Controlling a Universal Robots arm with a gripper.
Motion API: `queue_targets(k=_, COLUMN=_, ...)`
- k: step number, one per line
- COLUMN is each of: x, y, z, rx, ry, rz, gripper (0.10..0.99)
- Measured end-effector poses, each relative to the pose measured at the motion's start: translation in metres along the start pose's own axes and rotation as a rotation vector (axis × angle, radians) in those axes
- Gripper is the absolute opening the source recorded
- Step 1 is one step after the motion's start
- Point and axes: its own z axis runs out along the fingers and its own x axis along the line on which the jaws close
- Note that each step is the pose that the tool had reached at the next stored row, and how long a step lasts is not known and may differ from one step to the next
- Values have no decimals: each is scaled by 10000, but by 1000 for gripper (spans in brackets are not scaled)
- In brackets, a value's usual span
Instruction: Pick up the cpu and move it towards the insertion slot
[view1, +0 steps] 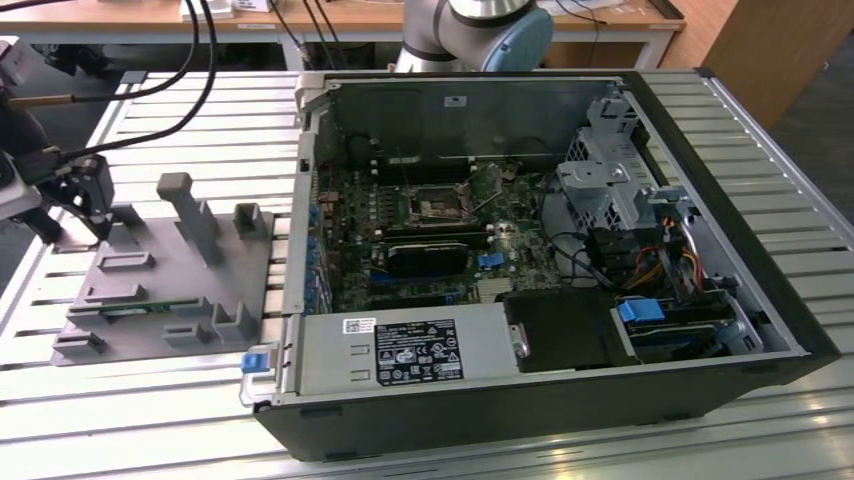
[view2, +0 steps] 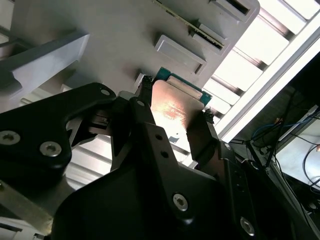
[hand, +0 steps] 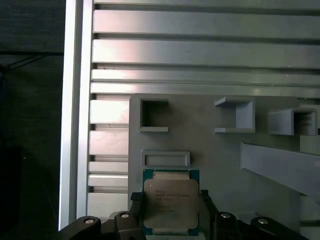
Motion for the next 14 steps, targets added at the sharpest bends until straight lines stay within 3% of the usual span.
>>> queue_targets(k=14, x=-1, y=4, z=-77, rx=1, ry=1, rz=0, gripper=529)
